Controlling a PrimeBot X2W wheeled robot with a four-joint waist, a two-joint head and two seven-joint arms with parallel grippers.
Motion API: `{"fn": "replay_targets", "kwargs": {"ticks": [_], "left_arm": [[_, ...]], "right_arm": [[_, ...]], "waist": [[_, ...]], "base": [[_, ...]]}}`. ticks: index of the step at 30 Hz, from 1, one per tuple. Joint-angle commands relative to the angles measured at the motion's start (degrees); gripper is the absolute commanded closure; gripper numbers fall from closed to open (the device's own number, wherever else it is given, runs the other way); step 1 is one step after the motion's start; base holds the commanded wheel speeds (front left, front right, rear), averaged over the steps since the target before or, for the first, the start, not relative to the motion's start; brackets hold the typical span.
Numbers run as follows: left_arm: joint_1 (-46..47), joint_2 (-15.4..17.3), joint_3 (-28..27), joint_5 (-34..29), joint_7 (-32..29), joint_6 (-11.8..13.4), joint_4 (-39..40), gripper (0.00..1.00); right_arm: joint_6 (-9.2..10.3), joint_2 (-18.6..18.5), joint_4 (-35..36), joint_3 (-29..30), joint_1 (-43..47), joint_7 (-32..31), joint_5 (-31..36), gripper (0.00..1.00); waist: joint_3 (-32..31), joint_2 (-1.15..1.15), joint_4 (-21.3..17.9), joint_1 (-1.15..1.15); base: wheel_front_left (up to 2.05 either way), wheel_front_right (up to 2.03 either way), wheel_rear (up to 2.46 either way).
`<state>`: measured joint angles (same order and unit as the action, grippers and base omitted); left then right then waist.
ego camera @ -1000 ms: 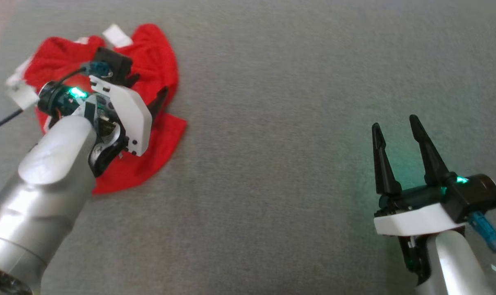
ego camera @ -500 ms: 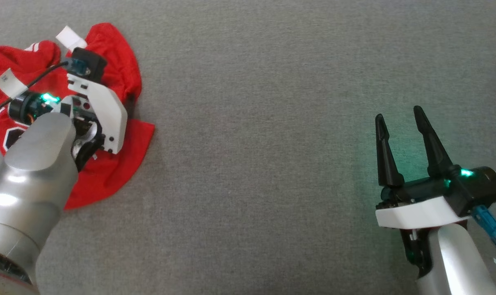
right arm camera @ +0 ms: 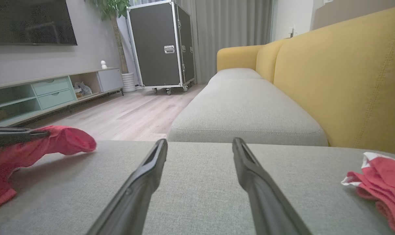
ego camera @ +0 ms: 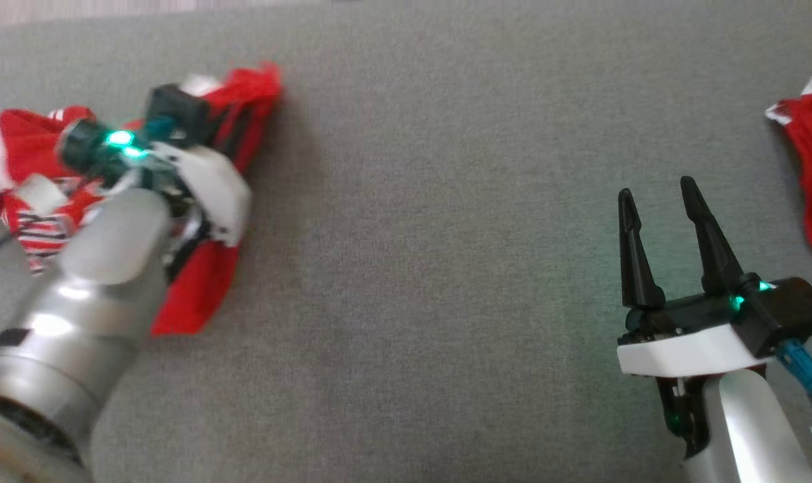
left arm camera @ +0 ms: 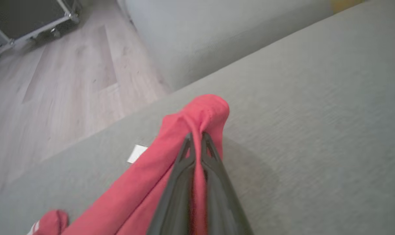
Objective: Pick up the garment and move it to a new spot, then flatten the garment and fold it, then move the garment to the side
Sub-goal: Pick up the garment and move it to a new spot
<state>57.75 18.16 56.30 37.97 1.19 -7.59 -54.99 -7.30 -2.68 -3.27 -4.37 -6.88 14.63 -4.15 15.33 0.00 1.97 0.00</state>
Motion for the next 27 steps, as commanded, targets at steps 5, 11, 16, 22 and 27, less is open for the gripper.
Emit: {"fn": "replay_targets", "kwargs": {"ticks": [5, 11, 16, 22, 27], "left_arm": [[5.12, -1.96, 0.97, 0.0, 5.11, 0.11, 5.7, 1.0], [7.92, -4.75, 1.73, 1.13, 6.85, 0.11, 10.22, 1.0], [10.06, -5.88, 0.74, 1.19, 8.07, 1.67, 12.83, 1.0], [12.88, -8.12, 0.32, 0.45, 9.11, 3.84, 13.73, 1.0], [14.74, -10.38, -0.42, -0.26, 11.32, 5.59, 11.94, 1.0]], "right_arm": [[-0.19, -0.2, 1.18, -1.5, -0.29, 0.37, -0.97, 0.0], [-0.19, -0.2, 0.87, -3.6, -0.04, 0.37, -2.98, 0.0], [-0.19, -0.2, 1.1, -5.08, -0.14, 0.37, -5.05, 0.0], [-0.19, -0.2, 1.46, -6.47, -1.41, 0.37, -6.5, 0.0], [-0.19, -0.2, 1.51, -6.82, -2.17, 0.37, -7.18, 0.0]], "waist": [[-2.86, 0.0, -1.44, 0.0], [-3.97, 0.0, -4.3, 0.0], [-3.24, 0.0, -7.73, 0.0], [-1.48, 0.0, -11.97, 0.0], [-0.75, 0.0, -13.76, 0.0]], "base": [[0.0, 0.0, 0.0], [0.0, 0.0, 0.0], [0.0, 0.0, 0.0], [0.0, 0.0, 0.0], [0.0, 0.0, 0.0]]}}
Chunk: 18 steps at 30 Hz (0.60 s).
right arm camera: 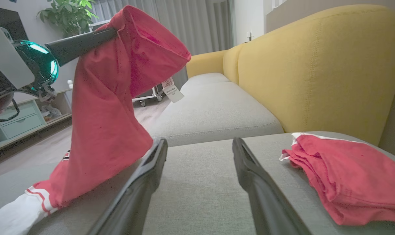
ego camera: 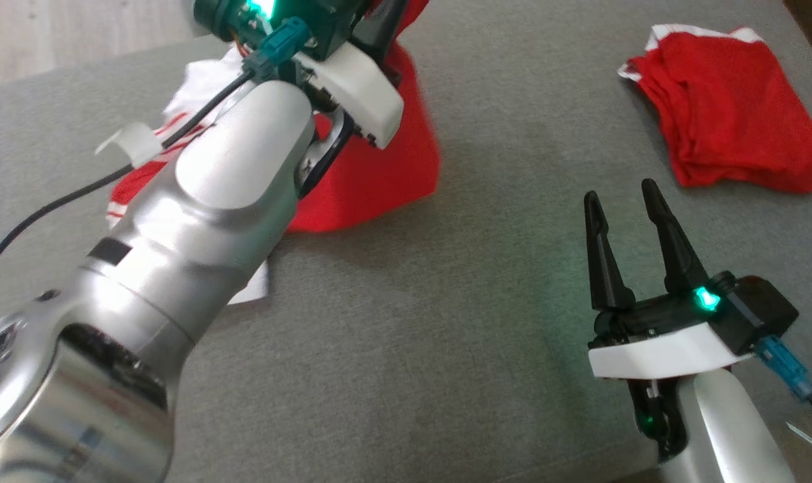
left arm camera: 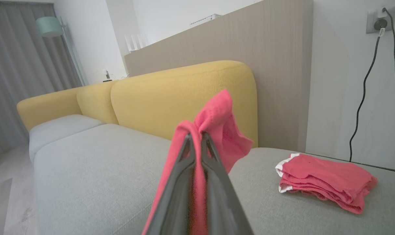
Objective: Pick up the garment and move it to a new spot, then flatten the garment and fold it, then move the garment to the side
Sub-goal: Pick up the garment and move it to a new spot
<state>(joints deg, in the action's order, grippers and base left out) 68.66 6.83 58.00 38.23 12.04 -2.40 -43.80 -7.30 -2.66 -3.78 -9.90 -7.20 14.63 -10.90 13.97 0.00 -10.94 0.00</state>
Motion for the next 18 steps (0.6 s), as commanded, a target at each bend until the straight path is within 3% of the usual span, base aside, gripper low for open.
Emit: {"fn": "replay_targets", "kwargs": {"ticks": [1, 2, 7, 12, 18], "left_arm": [[3.94, 0.45, -2.12, -0.75, 0.92, 0.72, -0.24, 0.63], [3.83, -0.06, -2.24, -0.64, 1.22, 0.88, -1.33, 0.0], [2.8, -1.1, -1.77, -1.11, 2.29, 0.22, -5.88, 0.0], [0.07, 0.59, -3.06, -1.58, 2.88, -0.13, -7.14, 0.0], [-9.17, 5.38, -11.19, -2.53, 2.94, 2.14, 1.56, 0.0]], "right_arm": [[-0.19, -0.21, 1.96, -1.36, -1.86, 0.37, -0.54, 0.0], [-0.19, -0.21, 1.88, -1.47, -1.85, 0.37, -0.63, 0.0], [-0.19, -0.21, 1.42, -1.16, -1.49, 0.37, -0.93, 0.0], [-0.19, -0.21, 1.25, -0.16, -0.93, 0.37, 0.33, 0.0], [-0.19, -0.21, 0.92, 2.51, 0.6, 0.37, 3.65, 0.0]], "waist": [[0.62, 0.0, -1.15, 0.0], [0.63, 0.0, -1.42, 0.0], [-0.02, 0.0, -1.29, 0.0], [-1.99, 0.0, 1.6, 0.0], [-6.29, 0.0, 7.04, 0.0]], "base": [[0.0, 0.0, 0.0], [0.0, 0.0, 0.0], [0.0, 0.0, 0.0], [0.0, 0.0, 0.0], [0.0, 0.0, 0.0]]}}
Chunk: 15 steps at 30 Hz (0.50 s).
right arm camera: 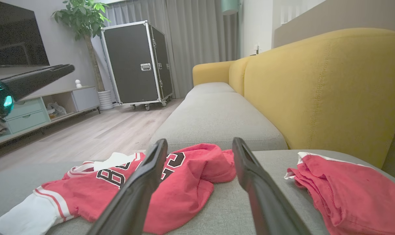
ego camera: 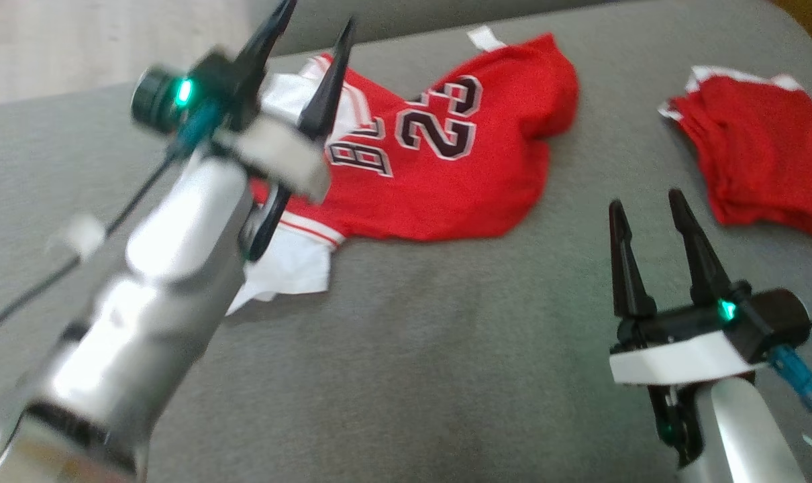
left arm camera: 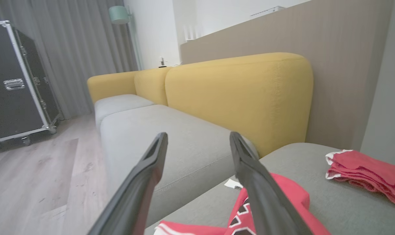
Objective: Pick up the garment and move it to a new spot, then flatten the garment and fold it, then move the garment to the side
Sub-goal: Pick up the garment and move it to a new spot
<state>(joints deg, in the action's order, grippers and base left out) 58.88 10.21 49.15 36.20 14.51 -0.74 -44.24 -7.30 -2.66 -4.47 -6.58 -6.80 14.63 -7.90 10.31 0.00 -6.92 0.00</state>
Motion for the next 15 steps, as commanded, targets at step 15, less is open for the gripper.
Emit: {"fn": "replay_targets", "kwargs": {"ticks": [15], "left_arm": [[-38.21, 6.12, -21.64, -5.08, 0.48, 5.15, 23.21, 0.0]], "right_arm": [[-0.19, -0.21, -0.5, 2.84, 6.41, 0.37, 3.82, 0.0]], "waist": [[-11.0, 0.0, 10.91, 0.0]], "base": [[0.0, 0.0, 0.0]]}}
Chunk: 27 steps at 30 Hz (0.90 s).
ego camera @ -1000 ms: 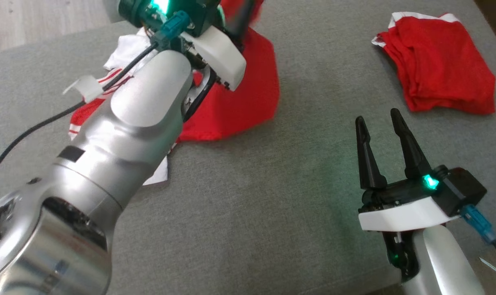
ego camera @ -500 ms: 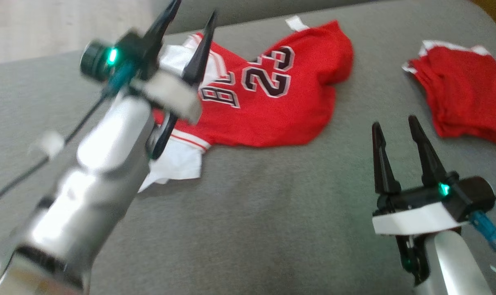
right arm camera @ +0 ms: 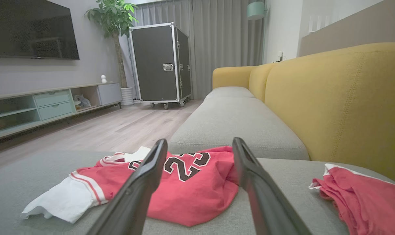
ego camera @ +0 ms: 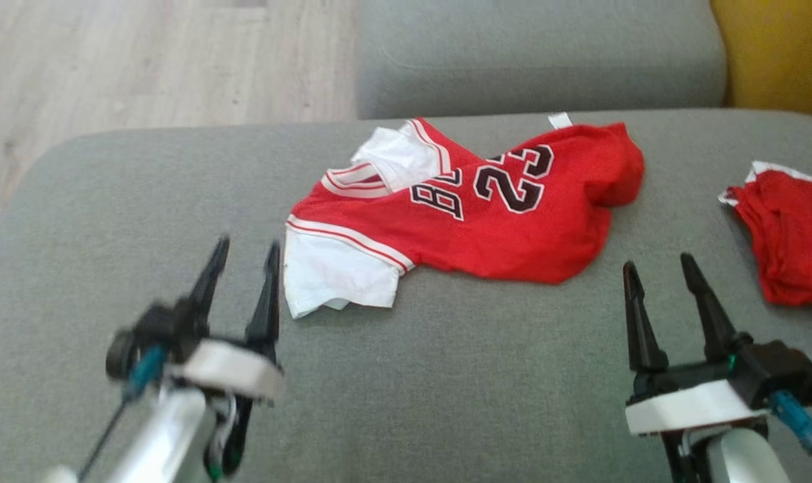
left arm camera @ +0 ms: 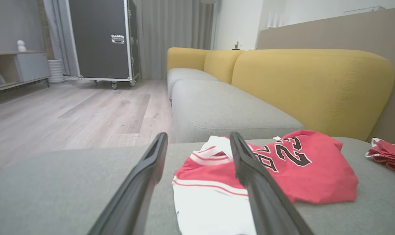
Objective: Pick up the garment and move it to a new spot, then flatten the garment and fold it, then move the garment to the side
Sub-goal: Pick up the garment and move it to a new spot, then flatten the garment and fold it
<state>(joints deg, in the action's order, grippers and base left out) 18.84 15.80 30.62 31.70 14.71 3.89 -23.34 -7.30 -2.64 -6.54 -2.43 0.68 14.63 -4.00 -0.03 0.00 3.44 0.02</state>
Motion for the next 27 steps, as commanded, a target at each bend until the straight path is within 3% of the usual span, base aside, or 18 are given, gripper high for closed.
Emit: {"fn": "replay_targets", "kwargs": {"ticks": [1, 7, 14, 27], "left_arm": [[-0.17, -0.19, -4.05, -0.96, 0.29, 0.51, 3.13, 0.0], [-7.8, -4.8, -11.03, -2.99, 0.29, 0.03, 5.7, 0.0], [-7.95, -7.22, -13.52, -6.48, 0.29, -2.57, 4.12, 0.0], [3.81, -9.59, -12.42, -6.39, -6.38, -1.68, -15.3, 0.0]], "right_arm": [[-0.19, -0.23, 1.48, -1.43, -0.74, 0.37, -0.22, 0.0], [-0.19, -0.23, 1.36, -2.09, -0.13, 0.37, -1.62, 0.0], [-0.19, -0.23, 1.47, -2.65, -0.91, 0.37, -1.38, 0.0], [-0.19, -0.23, 2.41, -2.9, -2.94, 0.37, -1.27, 0.0]], "waist": [[-0.82, 0.0, 0.54, -0.02], [-0.8, 0.0, 0.45, -0.02], [-0.39, 0.0, -0.07, -0.02], [5.18, 0.0, -3.82, -0.02]], "base": [[0.0, 0.0, 0.0], [0.0, 0.0, 0.0], [0.0, 0.0, 0.0], [0.0, 0.0, 0.0]]}}
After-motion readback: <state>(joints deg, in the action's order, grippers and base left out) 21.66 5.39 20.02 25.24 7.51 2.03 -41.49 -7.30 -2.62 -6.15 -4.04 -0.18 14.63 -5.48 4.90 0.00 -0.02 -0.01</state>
